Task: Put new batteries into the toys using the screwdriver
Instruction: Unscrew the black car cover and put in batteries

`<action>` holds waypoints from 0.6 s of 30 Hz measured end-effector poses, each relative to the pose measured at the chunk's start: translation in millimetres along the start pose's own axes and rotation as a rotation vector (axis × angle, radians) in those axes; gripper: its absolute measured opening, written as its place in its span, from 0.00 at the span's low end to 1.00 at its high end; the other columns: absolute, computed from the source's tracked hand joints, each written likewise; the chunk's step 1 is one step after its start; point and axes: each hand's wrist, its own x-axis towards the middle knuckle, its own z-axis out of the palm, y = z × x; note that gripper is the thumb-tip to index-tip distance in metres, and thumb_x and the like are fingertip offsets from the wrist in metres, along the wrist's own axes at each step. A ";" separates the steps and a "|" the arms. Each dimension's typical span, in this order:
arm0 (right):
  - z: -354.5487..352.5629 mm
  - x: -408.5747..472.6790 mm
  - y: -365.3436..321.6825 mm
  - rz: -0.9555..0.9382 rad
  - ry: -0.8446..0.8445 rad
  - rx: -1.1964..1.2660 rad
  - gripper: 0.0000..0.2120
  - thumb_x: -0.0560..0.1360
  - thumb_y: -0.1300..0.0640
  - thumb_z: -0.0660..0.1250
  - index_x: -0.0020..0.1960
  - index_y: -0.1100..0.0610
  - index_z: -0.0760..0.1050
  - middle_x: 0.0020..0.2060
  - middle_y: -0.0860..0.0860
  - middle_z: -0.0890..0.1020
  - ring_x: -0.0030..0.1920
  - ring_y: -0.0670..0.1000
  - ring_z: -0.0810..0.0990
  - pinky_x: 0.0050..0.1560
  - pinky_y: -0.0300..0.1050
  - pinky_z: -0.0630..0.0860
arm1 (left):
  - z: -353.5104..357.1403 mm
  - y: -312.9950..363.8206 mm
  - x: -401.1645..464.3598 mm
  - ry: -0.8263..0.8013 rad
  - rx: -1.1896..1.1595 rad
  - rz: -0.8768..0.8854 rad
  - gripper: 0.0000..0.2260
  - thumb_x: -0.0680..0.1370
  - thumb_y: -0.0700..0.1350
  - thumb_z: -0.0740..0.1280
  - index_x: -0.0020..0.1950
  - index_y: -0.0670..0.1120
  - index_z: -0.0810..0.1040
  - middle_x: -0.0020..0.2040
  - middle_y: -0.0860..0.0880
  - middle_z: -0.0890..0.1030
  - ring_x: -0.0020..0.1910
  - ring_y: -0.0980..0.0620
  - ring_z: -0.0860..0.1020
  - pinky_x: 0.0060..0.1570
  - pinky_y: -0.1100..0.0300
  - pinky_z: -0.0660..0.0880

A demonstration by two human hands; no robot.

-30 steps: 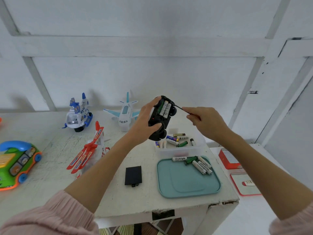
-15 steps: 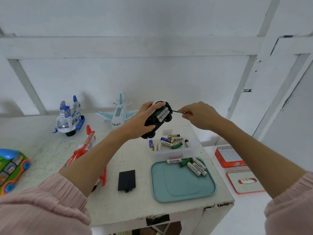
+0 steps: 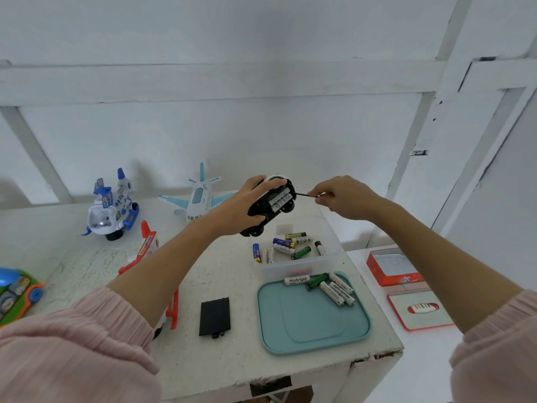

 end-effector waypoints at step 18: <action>4.7 -1.5 1.4 0.025 0.015 -0.067 0.14 0.80 0.53 0.57 0.64 0.49 0.72 0.61 0.49 0.77 0.53 0.50 0.75 0.50 0.44 0.69 | -1.6 0.6 7.6 -0.031 0.033 0.008 0.34 0.75 0.35 0.65 0.74 0.59 0.57 0.72 0.50 0.58 0.65 0.47 0.66 0.61 0.52 0.73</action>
